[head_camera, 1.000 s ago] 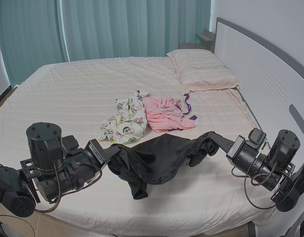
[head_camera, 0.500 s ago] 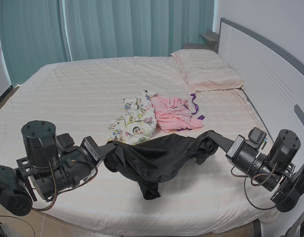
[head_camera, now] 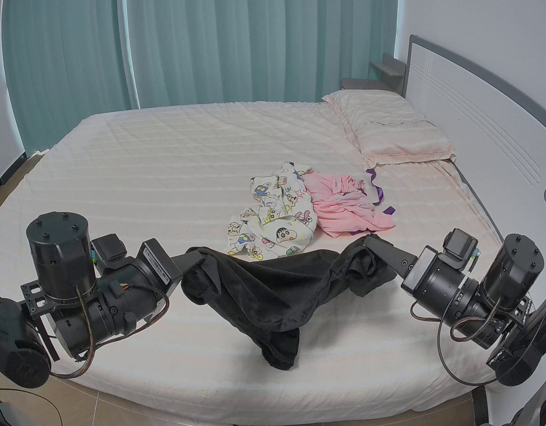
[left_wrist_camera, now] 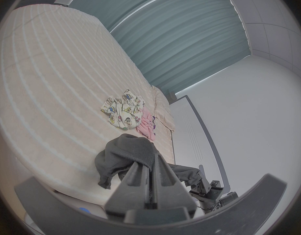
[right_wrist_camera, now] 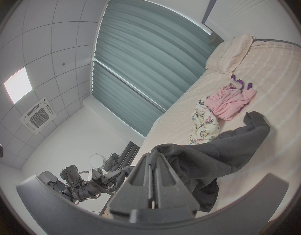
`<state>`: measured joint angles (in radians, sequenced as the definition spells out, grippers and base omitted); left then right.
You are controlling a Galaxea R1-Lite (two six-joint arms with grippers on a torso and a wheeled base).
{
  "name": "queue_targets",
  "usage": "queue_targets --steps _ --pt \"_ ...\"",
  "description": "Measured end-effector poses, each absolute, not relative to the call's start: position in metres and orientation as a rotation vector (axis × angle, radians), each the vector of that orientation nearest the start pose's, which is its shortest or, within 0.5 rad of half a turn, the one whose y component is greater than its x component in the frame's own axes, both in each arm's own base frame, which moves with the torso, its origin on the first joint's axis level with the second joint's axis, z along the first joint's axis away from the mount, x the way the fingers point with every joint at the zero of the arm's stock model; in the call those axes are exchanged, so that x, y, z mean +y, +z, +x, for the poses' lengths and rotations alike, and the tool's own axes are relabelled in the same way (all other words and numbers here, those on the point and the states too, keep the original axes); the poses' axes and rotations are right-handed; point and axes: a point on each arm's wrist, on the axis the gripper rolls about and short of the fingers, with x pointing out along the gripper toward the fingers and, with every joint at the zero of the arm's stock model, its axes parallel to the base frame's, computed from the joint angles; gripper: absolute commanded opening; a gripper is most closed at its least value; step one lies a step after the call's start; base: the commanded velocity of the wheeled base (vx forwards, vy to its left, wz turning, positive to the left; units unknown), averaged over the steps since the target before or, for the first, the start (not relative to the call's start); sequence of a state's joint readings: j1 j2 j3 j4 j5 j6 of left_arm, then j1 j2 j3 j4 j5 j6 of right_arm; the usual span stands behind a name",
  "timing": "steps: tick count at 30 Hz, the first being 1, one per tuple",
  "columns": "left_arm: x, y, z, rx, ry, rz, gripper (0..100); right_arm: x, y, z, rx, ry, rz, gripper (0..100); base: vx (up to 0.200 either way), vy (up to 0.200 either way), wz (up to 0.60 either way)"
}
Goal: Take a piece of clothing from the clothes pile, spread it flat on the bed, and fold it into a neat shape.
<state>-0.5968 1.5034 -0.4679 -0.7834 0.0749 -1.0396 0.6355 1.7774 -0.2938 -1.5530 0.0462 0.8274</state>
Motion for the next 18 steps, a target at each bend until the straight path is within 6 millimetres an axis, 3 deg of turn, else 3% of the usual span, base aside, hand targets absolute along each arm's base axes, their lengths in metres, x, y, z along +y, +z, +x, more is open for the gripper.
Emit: queue_targets --steps 18 --pt "-0.1214 0.1724 0.1902 0.435 -0.348 -0.938 0 0.1513 0.1428 0.1977 0.184 0.693 0.819 0 0.000 0.200 0.00"
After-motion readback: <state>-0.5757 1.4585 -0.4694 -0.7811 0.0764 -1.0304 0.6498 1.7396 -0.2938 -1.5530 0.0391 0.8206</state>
